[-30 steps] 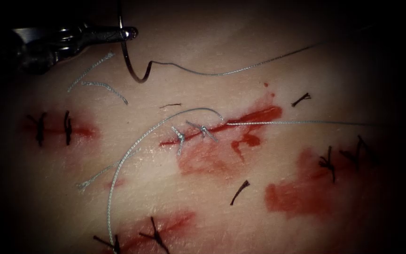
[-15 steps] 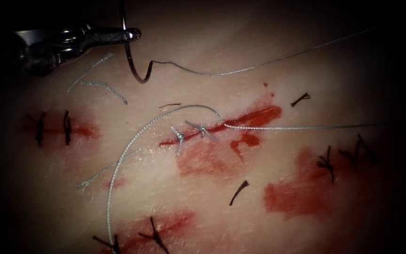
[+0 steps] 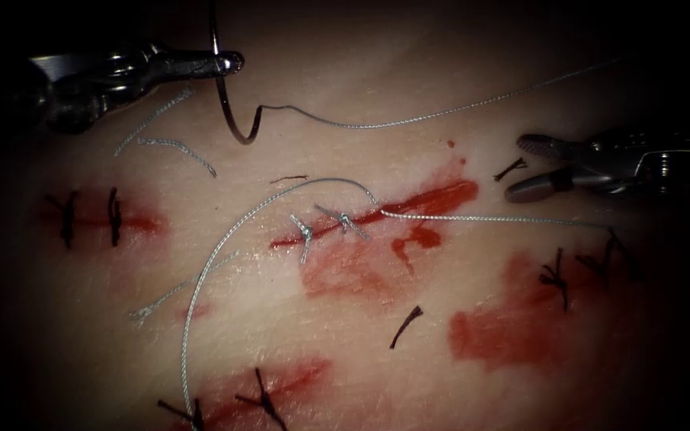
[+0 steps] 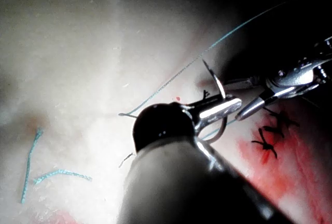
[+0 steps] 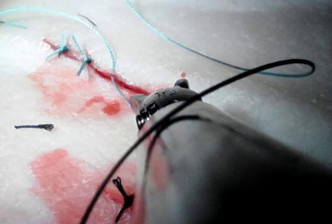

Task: Wound Closure

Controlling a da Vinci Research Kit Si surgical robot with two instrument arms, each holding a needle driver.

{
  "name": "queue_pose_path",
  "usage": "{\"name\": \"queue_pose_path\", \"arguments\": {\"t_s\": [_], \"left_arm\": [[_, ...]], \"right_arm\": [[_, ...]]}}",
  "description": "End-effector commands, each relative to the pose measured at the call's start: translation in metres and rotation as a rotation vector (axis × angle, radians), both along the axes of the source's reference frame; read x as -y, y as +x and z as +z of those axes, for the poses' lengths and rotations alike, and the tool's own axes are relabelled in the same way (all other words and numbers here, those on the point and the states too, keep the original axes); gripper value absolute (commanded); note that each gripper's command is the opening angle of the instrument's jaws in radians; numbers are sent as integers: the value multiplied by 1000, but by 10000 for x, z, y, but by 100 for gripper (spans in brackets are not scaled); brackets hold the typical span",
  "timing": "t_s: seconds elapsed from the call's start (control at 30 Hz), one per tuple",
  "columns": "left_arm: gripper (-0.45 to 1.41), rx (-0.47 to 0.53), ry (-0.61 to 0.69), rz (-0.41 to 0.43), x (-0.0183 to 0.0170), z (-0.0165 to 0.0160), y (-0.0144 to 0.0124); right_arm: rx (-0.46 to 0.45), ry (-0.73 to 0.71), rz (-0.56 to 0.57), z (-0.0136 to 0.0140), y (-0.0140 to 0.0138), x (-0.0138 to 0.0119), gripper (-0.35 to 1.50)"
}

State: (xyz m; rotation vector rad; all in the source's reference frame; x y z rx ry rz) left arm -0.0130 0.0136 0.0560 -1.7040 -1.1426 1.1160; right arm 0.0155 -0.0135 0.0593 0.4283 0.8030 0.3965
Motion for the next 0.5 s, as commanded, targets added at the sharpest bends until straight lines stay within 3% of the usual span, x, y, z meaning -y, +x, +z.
{"name": "queue_pose_path", "arguments": {"t_s": [0.03, 0.1, 0.23, 0.33, 0.43, 0.5], "left_arm": [[-45, -2, 0, 2, 1, 5, -5], [-45, -2, -1, 1, 1, 5, -6], [-45, -6, -2, 1, 2, 6, -7], [-45, -6, -2, 1, 2, 6, -8], [-45, -6, -2, 0, 2, 6, -8], [-45, -7, -2, 0, 3, 6, -8]], "right_arm": [[-23, 36, -48, -5, 22, 13, 66], [-48, 69, -95, -7, 33, 24, 51], [-43, 57, -118, 1, 50, 41, 47], [16, 23, -162, 19, 62, 56, 36], [125, -17, -211, 39, 70, 60, 36], [139, -46, -222, 47, 70, 58, 36]]}}
